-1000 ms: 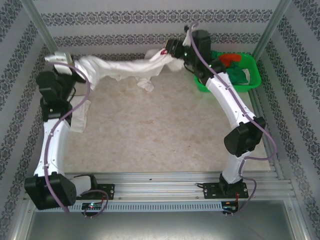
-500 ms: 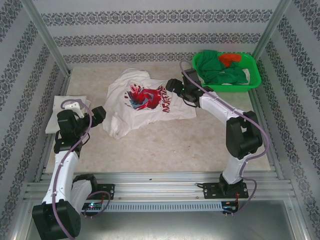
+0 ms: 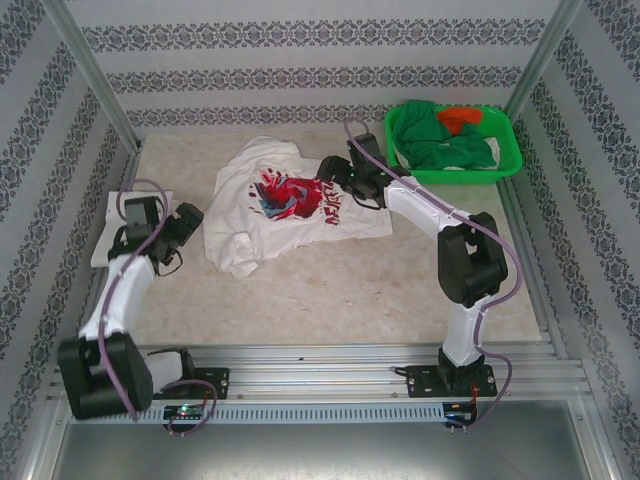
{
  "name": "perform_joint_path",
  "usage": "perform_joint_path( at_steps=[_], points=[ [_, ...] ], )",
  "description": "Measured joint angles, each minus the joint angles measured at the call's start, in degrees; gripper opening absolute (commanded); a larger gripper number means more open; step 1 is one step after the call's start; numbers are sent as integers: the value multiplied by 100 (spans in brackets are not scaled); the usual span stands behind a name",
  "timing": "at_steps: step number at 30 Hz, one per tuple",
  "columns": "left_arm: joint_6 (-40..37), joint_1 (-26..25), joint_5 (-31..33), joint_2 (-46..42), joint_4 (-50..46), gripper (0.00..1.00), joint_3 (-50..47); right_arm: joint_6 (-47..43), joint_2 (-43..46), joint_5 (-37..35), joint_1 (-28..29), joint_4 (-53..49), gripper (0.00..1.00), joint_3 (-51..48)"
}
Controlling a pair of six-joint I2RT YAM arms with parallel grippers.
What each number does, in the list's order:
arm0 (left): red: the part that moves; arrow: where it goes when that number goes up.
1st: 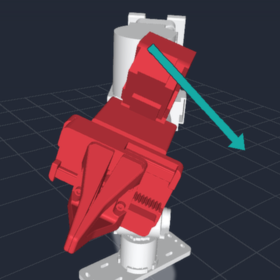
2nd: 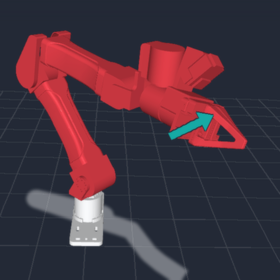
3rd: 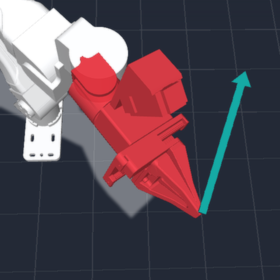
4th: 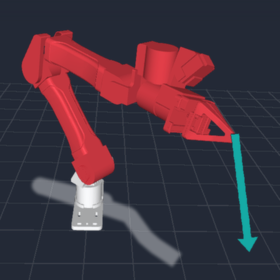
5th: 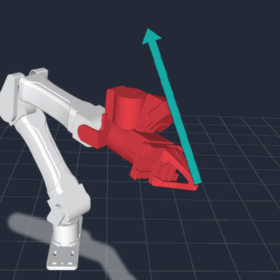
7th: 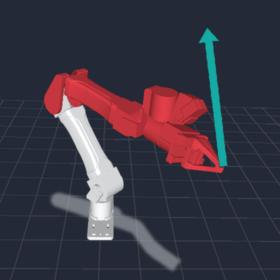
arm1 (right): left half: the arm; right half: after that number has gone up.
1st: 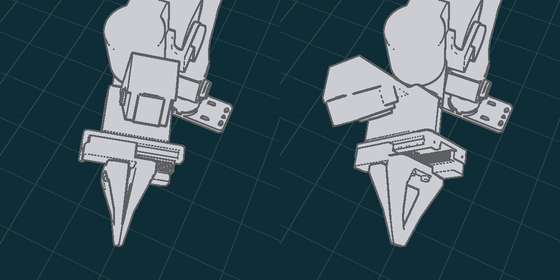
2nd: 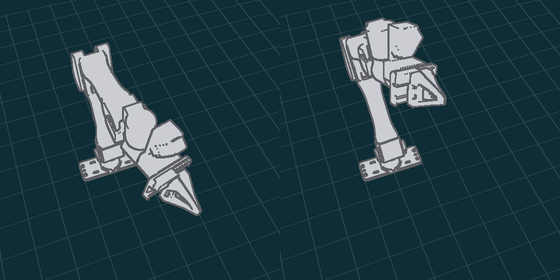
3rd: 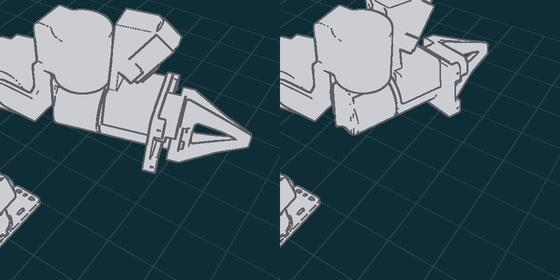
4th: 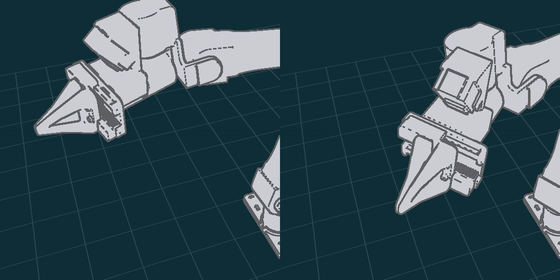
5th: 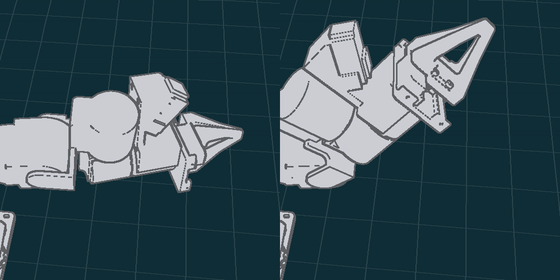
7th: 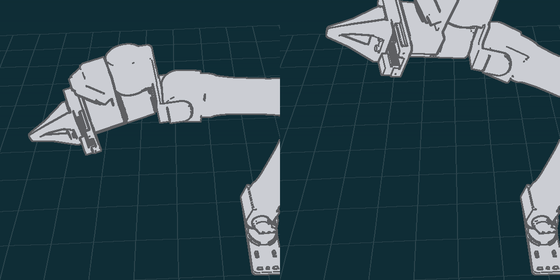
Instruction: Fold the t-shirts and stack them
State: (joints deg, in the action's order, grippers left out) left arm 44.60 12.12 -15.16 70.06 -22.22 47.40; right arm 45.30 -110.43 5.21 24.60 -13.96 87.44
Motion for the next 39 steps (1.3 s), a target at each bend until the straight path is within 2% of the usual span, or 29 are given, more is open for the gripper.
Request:
perform_joint_path(
  at_steps=[2, 4, 12, 19, 25, 39],
  points=[
    [229, 0, -66, 629, -256, 98, 295, 0, 2, 0, -9, 0, 84, -66],
    [503, -20, -157, 1167, -535, 92, 457, 4, 2, -2, -11, -4, 84, -170],
    [1552, -382, -240, 2124, -1482, 62, 918, 96, 13, -4, -50, -111, 83, -535],
    [2013, -393, -332, 2769, -1659, 55, 1419, 107, 122, -4, -72, -127, 83, -560],
    [2308, -393, -542, 2868, -1646, 48, 1421, 109, 203, -26, -125, -131, 83, -678],
    [2490, -468, -728, 3150, -1661, 41, 1379, 216, 341, -144, -125, -168, 83, -918]
  ],
)
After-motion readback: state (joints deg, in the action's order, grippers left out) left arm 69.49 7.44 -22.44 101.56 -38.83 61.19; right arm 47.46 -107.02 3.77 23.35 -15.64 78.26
